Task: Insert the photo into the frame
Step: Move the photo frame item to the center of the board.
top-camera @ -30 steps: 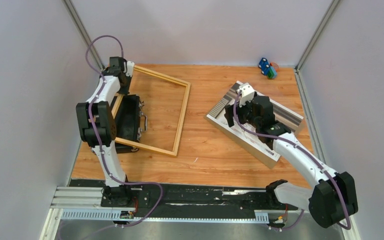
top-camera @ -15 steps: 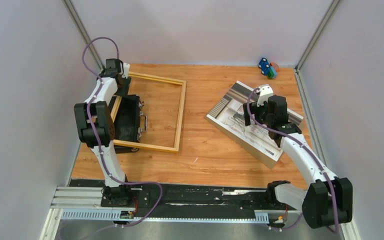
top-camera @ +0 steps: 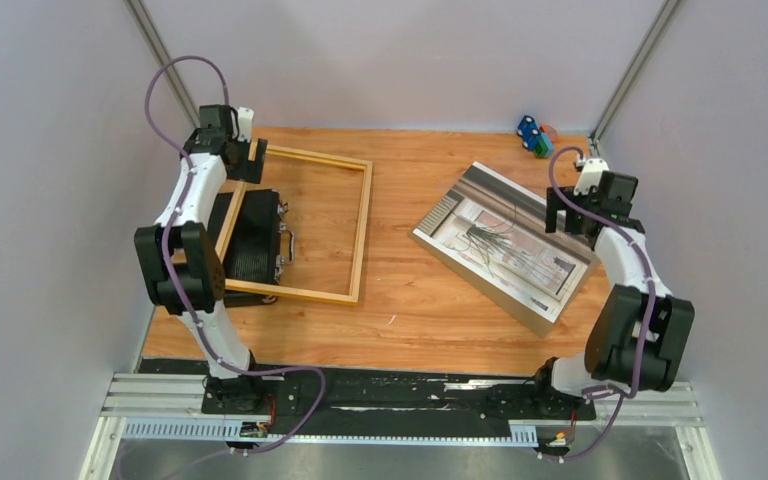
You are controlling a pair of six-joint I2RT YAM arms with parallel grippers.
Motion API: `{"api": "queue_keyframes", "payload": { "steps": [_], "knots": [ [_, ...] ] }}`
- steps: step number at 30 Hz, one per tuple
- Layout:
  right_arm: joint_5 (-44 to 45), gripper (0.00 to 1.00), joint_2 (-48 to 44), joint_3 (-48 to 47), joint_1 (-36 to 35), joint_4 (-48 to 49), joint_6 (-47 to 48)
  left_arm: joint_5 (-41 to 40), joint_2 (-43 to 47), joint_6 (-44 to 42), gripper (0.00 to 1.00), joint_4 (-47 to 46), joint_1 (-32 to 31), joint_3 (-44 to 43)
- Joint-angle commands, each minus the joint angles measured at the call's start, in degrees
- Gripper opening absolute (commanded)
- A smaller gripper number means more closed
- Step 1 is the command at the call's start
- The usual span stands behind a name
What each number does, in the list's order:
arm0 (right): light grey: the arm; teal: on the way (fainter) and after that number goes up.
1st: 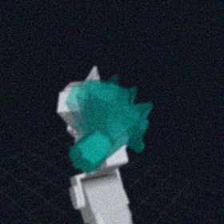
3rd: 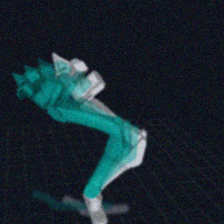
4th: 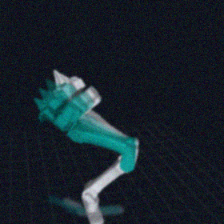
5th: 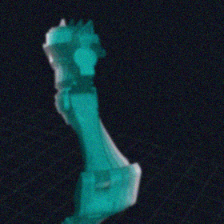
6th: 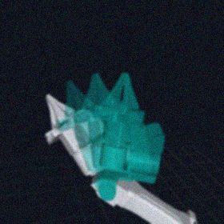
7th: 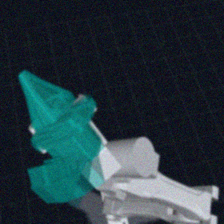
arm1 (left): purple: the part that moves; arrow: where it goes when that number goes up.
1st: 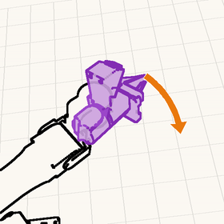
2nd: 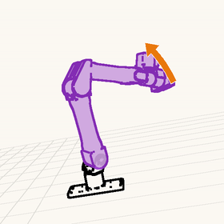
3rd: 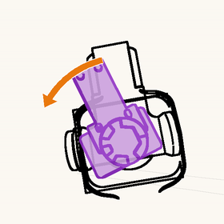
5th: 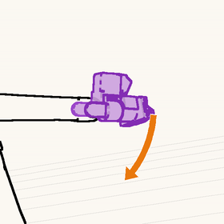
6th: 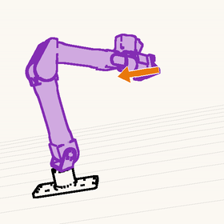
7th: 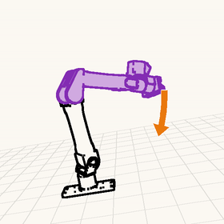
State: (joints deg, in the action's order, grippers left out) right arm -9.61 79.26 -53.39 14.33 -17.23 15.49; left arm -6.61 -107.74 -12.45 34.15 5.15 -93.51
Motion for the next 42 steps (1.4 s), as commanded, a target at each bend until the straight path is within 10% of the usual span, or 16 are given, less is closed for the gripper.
{"api": "queue_keyframes", "payload": {
  "steps": [1,16,42],
  "knots": [
    [-6.07,1.0,8.45,-9.28,4.63,-0.88,5.13,5.88,9.61,2.77,1.0,0.7,-5.31,1.09],
    [-12.85,1.0,40.6,-42.77,8.78,-14.69,13.88,22.58,14.75,4.86,1.0,-0.43,-19.3,8.58],
    [-21.82,1.0,52.6,-52.43,11.71,-23.93,23.01,24.91,1.69,5.92,1.0,-7.85,-34.1,7.73]
  ]
}}
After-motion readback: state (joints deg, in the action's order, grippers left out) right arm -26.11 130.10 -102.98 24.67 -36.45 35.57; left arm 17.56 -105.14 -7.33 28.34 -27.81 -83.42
